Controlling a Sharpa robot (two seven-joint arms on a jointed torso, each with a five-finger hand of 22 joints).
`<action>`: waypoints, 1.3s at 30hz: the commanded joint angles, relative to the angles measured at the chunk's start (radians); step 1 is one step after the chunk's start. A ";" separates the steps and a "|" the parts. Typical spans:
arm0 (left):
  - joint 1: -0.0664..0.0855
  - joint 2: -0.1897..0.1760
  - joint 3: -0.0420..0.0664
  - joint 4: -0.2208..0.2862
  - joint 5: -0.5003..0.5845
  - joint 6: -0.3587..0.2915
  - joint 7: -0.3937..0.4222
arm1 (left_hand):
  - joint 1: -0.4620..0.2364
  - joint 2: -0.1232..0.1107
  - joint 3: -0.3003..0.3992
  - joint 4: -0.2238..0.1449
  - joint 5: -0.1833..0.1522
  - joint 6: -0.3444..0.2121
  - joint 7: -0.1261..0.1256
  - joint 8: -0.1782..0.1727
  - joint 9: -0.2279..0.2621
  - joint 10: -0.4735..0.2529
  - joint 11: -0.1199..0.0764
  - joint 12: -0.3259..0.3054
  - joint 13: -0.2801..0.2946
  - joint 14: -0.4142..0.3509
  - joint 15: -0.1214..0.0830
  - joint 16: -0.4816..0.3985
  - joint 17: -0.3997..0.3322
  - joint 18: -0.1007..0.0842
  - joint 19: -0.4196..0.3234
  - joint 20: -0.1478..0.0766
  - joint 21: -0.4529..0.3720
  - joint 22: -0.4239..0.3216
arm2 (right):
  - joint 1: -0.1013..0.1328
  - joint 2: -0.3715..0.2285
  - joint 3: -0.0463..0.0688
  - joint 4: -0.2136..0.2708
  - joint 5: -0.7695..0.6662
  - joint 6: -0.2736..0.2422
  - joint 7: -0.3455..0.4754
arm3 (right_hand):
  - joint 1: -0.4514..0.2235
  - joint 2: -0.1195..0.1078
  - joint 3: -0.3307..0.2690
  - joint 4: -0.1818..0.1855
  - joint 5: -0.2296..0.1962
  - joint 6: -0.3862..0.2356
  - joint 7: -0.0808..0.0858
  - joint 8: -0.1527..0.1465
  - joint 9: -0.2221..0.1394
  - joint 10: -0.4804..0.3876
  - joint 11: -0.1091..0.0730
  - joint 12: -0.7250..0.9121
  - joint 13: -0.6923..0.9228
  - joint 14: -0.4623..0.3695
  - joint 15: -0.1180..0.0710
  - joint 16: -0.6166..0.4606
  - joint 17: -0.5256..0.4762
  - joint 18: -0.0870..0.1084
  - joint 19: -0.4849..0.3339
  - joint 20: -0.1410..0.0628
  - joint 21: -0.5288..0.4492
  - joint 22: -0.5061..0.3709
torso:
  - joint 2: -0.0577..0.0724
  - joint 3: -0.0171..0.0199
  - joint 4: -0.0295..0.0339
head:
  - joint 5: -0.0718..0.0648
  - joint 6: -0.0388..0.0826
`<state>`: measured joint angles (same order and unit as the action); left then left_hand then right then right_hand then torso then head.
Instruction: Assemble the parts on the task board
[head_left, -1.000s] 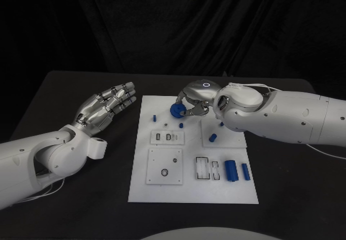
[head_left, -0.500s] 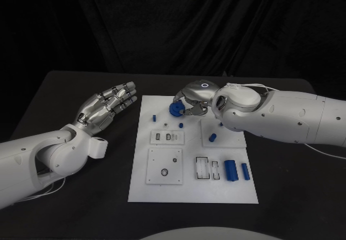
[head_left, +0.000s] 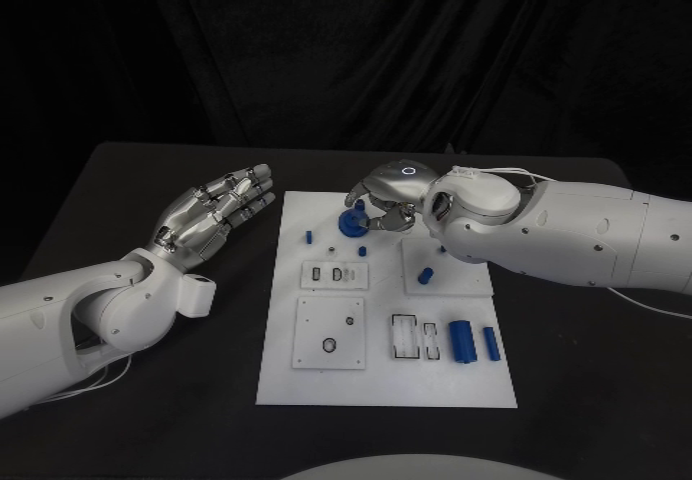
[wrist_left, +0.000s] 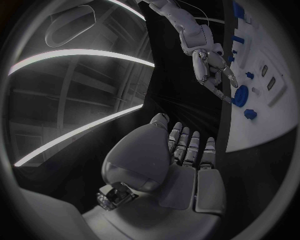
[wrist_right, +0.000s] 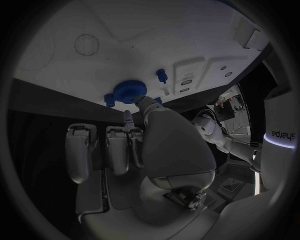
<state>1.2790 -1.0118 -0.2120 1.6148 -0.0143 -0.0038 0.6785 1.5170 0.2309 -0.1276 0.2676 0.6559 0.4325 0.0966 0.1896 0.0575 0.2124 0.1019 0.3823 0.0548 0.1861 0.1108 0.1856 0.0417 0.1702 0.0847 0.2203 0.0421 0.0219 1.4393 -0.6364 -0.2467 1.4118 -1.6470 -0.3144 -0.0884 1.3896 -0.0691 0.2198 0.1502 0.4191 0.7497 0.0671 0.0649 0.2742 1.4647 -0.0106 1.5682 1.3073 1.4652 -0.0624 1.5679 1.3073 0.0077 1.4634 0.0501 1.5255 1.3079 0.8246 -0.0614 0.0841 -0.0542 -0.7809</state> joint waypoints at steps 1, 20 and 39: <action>0.000 0.001 0.001 0.001 0.003 0.014 0.044 | 0.010 -0.002 0.005 -0.001 0.005 -0.005 0.002 0.002 -0.001 0.000 0.007 0.002 0.000 -0.003 0.005 0.002 0.001 0.009 -0.001 0.005 0.002 0.001 | -0.002 -0.003 0.001 0.001 -0.009 -0.003 -0.005 | -0.004 -0.006 0.007 0.000 -0.012 -0.006 0.004 0.001 -0.003 0.106 0.001 0.003 0.263 0.106 0.003 0.003 0.263 0.008 0.065 0.004 -0.005 0.242 | 0.000 -0.0005 -0.0003 | 0.002 0.000; 0.000 -0.009 0.001 0.006 0.003 0.006 0.045 | 0.010 -0.003 0.006 -0.001 0.004 -0.004 0.002 0.003 0.000 0.000 0.007 0.003 0.000 -0.002 0.005 0.003 0.001 0.009 -0.001 0.005 0.002 0.001 | 0.072 -0.218 0.002 0.146 -0.006 -0.091 -0.043 | -0.088 0.003 -0.046 0.061 -0.199 0.098 0.014 0.044 -0.012 0.106 0.010 0.003 0.263 0.106 0.009 0.003 0.263 0.001 0.083 0.010 0.015 0.251 | -0.003 0.0006 -0.0021 | -0.032 0.025; -0.001 -0.003 0.001 0.007 0.003 0.009 0.045 | 0.010 -0.003 0.008 -0.001 0.004 -0.004 0.002 0.003 0.000 0.000 0.007 0.003 0.000 -0.002 0.005 0.003 0.001 0.009 0.000 0.005 0.002 0.001 | 0.006 -0.501 -0.003 0.195 0.006 -0.209 0.011 | -0.079 -0.015 -0.075 0.099 -0.238 0.100 -0.001 0.030 -0.023 0.106 -0.003 0.003 0.263 0.106 -0.001 0.003 0.263 -0.005 0.101 0.001 0.037 0.260 | -0.025 -0.0053 -0.0155 | -0.037 0.015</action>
<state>1.2784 -1.0158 -0.2120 1.6194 -0.0144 -0.0032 0.6787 1.5170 0.2309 -0.1248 0.2647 0.6559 0.4326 0.0965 0.1896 0.0575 0.2125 0.1019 0.3823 0.0548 0.1861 0.1108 0.1856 0.0417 0.1702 0.0847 0.2202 0.0421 0.0219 1.4479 -1.1349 -0.2517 1.6094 -1.6414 -0.4462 -0.0908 1.3107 -0.0768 0.1446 0.2449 0.1841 0.8586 0.0656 0.0988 0.2522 1.4685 -0.0069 1.5682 1.3073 1.4688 -0.0588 1.5679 1.3073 0.0078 1.4670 0.0537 1.5615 1.3074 0.8073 -0.0641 0.0727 -0.0936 -0.7588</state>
